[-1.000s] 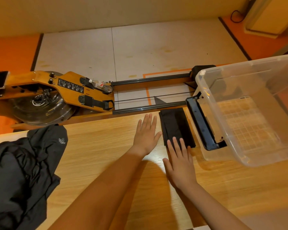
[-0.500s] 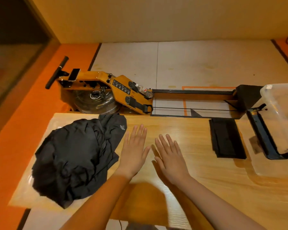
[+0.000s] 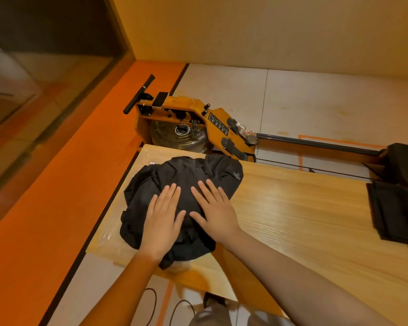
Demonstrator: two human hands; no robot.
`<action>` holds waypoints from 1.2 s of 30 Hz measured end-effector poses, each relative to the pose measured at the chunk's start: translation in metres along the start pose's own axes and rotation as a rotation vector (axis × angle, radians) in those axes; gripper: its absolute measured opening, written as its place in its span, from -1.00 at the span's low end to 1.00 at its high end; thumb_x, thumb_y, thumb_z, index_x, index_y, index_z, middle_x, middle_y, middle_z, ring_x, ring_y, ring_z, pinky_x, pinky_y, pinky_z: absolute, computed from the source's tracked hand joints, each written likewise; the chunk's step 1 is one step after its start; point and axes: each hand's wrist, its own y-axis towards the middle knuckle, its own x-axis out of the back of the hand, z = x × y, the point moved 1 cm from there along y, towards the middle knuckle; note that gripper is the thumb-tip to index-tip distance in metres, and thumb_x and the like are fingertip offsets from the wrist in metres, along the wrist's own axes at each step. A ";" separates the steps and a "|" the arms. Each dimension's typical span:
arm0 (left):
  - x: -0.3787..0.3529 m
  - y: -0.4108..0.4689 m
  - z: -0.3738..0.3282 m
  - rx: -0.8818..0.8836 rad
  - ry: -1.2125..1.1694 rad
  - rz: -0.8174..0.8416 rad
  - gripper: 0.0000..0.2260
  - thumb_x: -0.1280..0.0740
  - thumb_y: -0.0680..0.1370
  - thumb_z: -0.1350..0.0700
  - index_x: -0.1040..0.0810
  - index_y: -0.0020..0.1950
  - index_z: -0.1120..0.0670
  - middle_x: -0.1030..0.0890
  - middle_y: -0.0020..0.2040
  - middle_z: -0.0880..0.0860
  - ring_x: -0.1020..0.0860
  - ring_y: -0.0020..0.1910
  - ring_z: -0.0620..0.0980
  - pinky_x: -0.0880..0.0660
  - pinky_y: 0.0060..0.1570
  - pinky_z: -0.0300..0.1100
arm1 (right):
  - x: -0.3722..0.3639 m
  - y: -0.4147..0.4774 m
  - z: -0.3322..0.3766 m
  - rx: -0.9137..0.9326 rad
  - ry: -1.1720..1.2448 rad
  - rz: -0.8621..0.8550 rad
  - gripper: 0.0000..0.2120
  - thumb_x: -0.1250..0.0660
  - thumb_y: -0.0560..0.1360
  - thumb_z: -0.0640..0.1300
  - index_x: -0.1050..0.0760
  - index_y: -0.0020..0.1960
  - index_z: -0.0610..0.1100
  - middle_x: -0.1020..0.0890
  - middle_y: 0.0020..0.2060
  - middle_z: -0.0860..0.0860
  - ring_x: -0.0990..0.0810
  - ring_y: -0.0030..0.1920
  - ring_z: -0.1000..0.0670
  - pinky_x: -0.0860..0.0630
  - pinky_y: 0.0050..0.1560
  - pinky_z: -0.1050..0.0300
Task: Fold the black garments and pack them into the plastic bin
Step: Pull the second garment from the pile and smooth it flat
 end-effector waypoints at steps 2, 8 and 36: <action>-0.001 -0.001 0.011 -0.050 -0.060 -0.006 -0.46 0.03 0.61 -0.17 -0.19 0.55 0.02 -0.24 0.53 -0.01 -0.11 0.53 -0.08 -0.09 0.50 -0.03 | -0.003 0.002 0.006 -0.063 -0.043 -0.051 -0.51 0.04 0.58 0.10 -0.42 0.40 0.01 -0.46 0.38 -0.04 -0.33 0.45 -0.09 -0.31 0.39 -0.10; 0.018 0.011 0.013 -0.087 -0.192 -0.193 -0.64 -0.16 0.58 -0.14 -0.56 0.25 -0.01 -0.57 0.22 -0.06 -0.43 0.27 -0.08 -0.21 0.36 -0.10 | 0.021 -0.004 0.017 -0.086 0.226 -0.247 -0.53 0.06 0.62 0.09 -0.41 0.41 0.02 -0.45 0.38 0.03 -0.33 0.44 -0.01 -0.27 0.39 0.04; 0.250 0.116 -0.240 -0.501 -0.875 -0.221 -0.87 -0.30 0.60 0.11 -0.57 -0.14 0.01 -0.63 -0.18 -0.05 -0.58 -0.16 -0.17 -0.43 -0.16 -0.32 | 0.336 -0.081 -0.127 -0.019 0.612 -0.741 -0.69 -0.11 0.65 -0.06 -0.39 -0.20 -0.20 -0.46 -0.29 -0.16 -0.45 -0.24 -0.12 -0.31 -0.22 0.02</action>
